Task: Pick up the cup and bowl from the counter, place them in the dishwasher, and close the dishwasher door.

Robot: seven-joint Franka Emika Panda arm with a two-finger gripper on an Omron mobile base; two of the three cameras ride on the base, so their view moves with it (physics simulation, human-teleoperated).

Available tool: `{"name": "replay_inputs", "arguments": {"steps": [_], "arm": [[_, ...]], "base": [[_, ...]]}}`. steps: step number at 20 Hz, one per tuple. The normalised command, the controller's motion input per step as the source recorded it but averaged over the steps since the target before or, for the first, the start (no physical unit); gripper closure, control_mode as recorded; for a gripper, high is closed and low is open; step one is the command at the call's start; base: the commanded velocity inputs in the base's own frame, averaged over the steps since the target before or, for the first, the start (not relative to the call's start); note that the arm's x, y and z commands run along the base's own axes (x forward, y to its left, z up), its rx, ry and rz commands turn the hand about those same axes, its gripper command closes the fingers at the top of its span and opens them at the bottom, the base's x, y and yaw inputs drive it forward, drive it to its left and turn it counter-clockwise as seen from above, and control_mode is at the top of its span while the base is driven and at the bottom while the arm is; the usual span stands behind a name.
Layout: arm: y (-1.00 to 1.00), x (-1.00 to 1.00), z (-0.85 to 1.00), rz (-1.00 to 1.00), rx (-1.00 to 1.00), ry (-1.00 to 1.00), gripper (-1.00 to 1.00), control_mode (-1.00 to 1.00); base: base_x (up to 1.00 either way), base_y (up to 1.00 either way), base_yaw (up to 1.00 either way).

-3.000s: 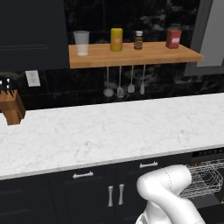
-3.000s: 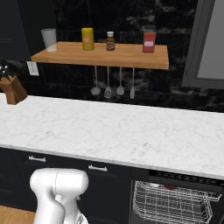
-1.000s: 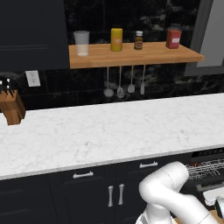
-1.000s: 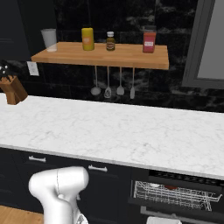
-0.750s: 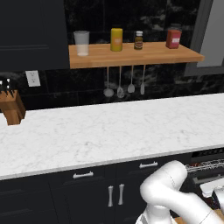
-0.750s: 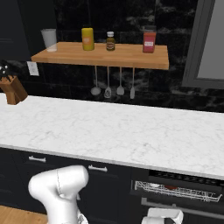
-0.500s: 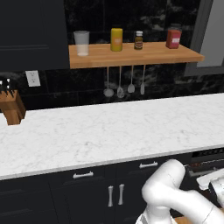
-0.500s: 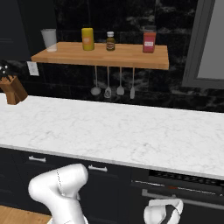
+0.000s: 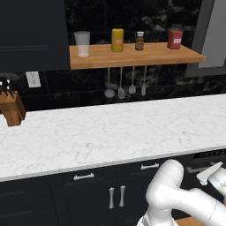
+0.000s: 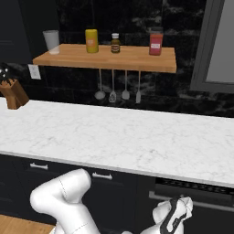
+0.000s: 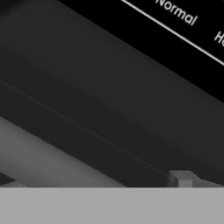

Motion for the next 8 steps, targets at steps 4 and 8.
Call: {"name": "replay_inputs", "arguments": {"steps": [4, 8], "arm": [[0.0, 1.0, -0.77, 0.0, 0.0, 0.0, -1.0, -1.0], [0.0, 1.0, -0.69, 0.0, 0.0, -0.02, -1.0, -1.0]], "base": [[0.0, 0.0, 0.0], [0.0, 0.0, 0.0]]}}
